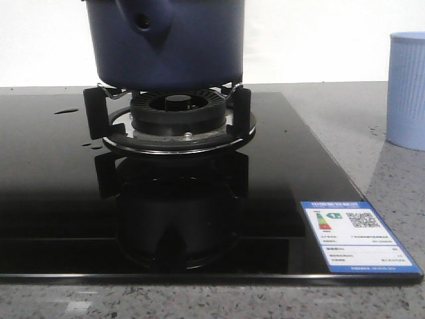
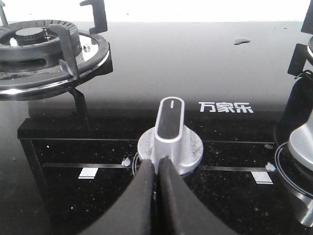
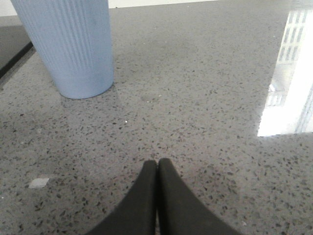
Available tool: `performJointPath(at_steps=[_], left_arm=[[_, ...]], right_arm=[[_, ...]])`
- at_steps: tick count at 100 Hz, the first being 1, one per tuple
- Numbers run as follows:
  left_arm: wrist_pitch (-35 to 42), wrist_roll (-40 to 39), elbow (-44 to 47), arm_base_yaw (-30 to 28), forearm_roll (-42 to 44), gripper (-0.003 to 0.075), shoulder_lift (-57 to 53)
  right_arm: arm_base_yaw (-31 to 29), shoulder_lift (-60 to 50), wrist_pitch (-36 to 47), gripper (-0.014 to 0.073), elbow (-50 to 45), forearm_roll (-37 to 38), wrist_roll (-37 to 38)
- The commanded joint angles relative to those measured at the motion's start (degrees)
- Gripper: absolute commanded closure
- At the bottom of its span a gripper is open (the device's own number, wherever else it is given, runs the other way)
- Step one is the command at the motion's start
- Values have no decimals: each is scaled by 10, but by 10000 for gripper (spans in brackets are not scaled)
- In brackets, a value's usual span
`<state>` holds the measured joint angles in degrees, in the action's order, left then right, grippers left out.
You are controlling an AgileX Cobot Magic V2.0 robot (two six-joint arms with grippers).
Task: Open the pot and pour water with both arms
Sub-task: 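Move the left gripper to the blue lid knob, right gripper toward the blue cup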
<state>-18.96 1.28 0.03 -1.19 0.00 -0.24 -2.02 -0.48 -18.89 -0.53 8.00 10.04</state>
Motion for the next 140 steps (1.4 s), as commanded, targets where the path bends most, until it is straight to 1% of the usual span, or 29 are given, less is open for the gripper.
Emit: performJointPath(at_steps=[1, 68, 72, 82, 89, 94, 96, 99, 102, 109, 112, 115, 121, 126, 133, 140], left_arm=[[28, -6, 19, 0, 0, 739, -14], [28, -6, 19, 0, 0, 739, -14], [28, -6, 19, 0, 0, 739, -14], [29, -6, 19, 0, 0, 739, -14], [46, -6, 19, 0, -5, 739, -14], [76, -6, 19, 0, -41, 739, -14], [92, -6, 19, 0, -68, 739, -14], [118, -6, 19, 0, -117, 739, -14], [136, -6, 19, 0, -188, 739, -14], [167, -6, 19, 0, -321, 739, -14], [173, -6, 19, 0, -361, 739, -14], [179, -6, 19, 0, -395, 739, -14], [190, -6, 19, 0, -455, 739, -14], [200, -6, 19, 0, -488, 739, -14], [209, -6, 18, 0, -538, 739, -14], [206, -6, 17, 0, -595, 739, -14]], right_arm=[[-3, -10, 12, 668, -15, -2, -4], [-3, -10, 12, 668, -15, 0, -4], [-3, -10, 19, 668, -15, 11, -4], [-3, -10, 63, 668, -15, 75, -4], [-3, -10, 117, 668, -15, 71, -1], [-3, -10, 159, 668, -15, 46, -1], [-3, -10, 177, 668, -15, 34, -1], [-3, -10, 198, 668, -15, 19, -1], [-3, -10, 219, 668, -15, 8, -1], [-3, -10, 269, 668, -15, -17, -1], [-3, -10, 288, 668, -15, -40, 4], [-3, -10, 305, 668, -15, -66, 25], [-3, -10, 314, 668, -15, -127, 51], [-3, -10, 304, 668, -15, -154, 51], [-3, -10, 303, 667, -15, -179, 51], [-3, -10, 303, 667, -15, -182, 51]])
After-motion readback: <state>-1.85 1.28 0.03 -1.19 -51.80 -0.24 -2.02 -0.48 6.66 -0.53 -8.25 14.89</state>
